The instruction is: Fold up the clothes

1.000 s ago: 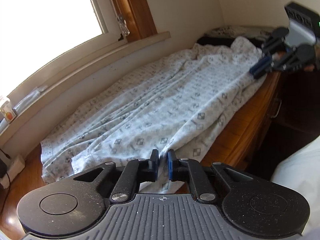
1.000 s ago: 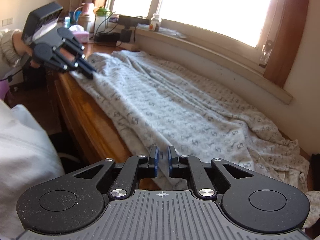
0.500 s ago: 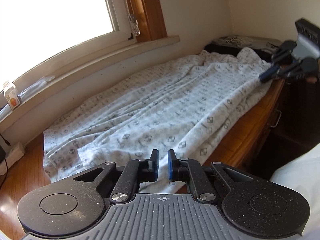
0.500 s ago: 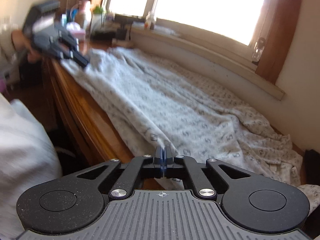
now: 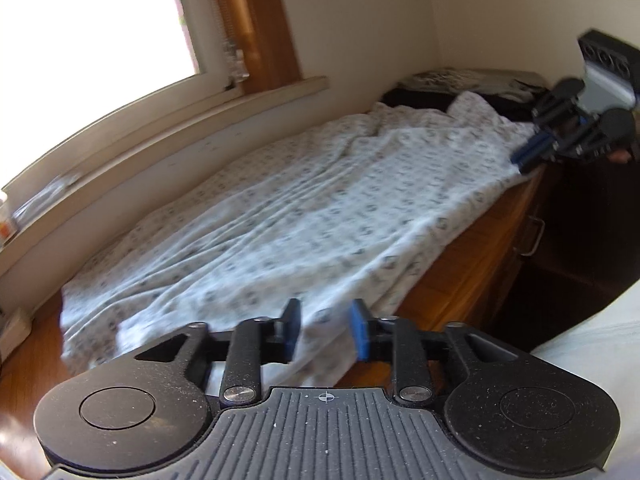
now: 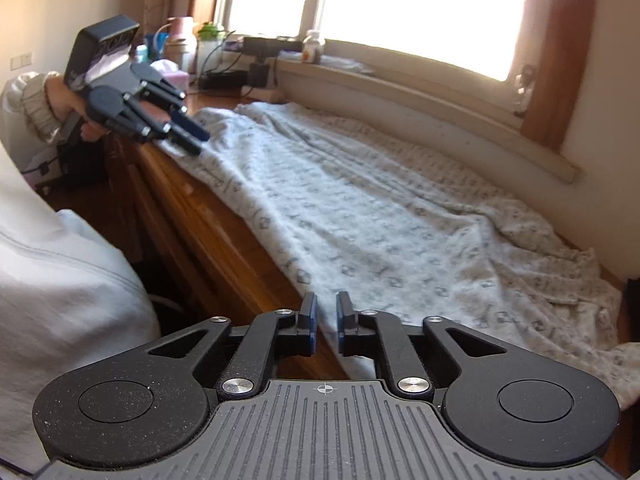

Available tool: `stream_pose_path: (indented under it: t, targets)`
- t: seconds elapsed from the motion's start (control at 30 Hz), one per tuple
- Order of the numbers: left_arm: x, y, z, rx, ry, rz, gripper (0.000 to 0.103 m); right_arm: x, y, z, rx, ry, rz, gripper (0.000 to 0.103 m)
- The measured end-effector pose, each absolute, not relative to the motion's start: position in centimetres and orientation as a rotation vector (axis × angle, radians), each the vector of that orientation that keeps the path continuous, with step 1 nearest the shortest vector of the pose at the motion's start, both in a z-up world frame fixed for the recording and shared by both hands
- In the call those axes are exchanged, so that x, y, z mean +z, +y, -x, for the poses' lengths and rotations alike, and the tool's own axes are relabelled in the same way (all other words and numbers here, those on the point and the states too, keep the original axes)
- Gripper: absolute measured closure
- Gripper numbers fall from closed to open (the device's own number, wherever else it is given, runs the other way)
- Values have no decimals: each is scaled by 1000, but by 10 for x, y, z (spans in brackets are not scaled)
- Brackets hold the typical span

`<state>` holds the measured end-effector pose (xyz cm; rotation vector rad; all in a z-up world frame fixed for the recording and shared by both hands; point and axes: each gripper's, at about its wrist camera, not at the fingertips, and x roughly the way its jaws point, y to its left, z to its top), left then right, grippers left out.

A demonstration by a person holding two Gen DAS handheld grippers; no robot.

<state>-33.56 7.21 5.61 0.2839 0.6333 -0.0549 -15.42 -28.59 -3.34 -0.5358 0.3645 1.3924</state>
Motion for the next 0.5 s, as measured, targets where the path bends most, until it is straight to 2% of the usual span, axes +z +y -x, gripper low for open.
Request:
stream_pose_path:
  t: [0.1, 0.2, 0.43, 0.5]
  targets:
    - [46, 61, 330, -62, 646, -332, 67, -33, -298, 147, 1342, 365, 506, 80]
    - [44, 61, 332, -66, 639, -340, 101, -32, -311, 139, 1292, 365, 476, 78]
    - [52, 65, 347, -88, 667, -314, 101, -48, -336, 105, 1073, 421, 389, 77]
    - [49, 66, 348, -86, 693, -314, 93, -55, -341, 99, 1037, 434, 365, 77]
